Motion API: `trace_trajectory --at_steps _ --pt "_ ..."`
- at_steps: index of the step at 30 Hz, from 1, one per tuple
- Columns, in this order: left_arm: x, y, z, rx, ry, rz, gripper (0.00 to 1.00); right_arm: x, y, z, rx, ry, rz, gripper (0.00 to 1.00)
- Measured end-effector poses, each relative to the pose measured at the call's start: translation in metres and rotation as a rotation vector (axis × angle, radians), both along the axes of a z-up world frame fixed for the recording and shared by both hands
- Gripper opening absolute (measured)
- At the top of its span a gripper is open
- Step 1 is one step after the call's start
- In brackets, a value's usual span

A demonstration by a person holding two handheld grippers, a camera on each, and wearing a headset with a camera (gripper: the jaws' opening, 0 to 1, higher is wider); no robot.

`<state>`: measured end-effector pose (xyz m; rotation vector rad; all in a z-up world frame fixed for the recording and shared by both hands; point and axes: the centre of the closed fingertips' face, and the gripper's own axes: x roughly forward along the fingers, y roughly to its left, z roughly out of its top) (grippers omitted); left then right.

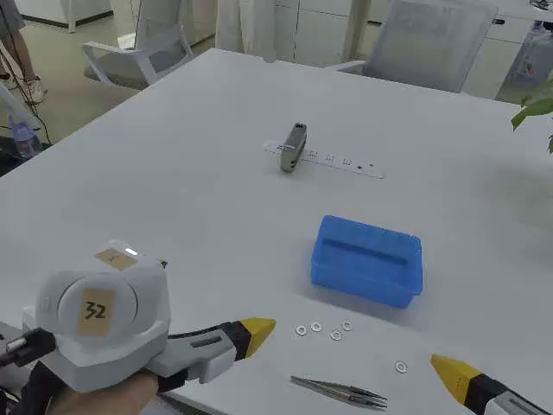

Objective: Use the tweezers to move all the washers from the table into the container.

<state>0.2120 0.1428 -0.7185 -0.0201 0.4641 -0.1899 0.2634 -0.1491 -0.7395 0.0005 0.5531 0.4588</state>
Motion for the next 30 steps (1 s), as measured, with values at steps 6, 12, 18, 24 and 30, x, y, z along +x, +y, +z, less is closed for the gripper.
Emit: trace_trajectory --at_steps 6,12,18,24,30 --pt "0.001 -0.002 -0.002 0.005 0.004 -0.020 0.92 -0.001 -0.002 -0.003 -0.014 0.008 -0.005 0.94" --pt "0.001 -0.002 -0.006 0.001 0.015 -0.028 0.91 -0.004 0.003 -0.005 -0.037 0.020 0.012 0.93" --pt "0.004 0.000 -0.008 0.007 0.016 -0.033 0.91 -0.001 0.011 -0.013 -0.082 0.021 0.043 0.94" --pt "0.005 -0.001 -0.007 0.008 0.016 -0.038 0.91 0.000 0.012 -0.017 -0.062 0.037 0.047 0.95" --pt "0.006 0.001 -0.006 0.024 0.010 -0.037 0.91 0.000 0.015 -0.012 -0.056 0.039 0.046 0.95"
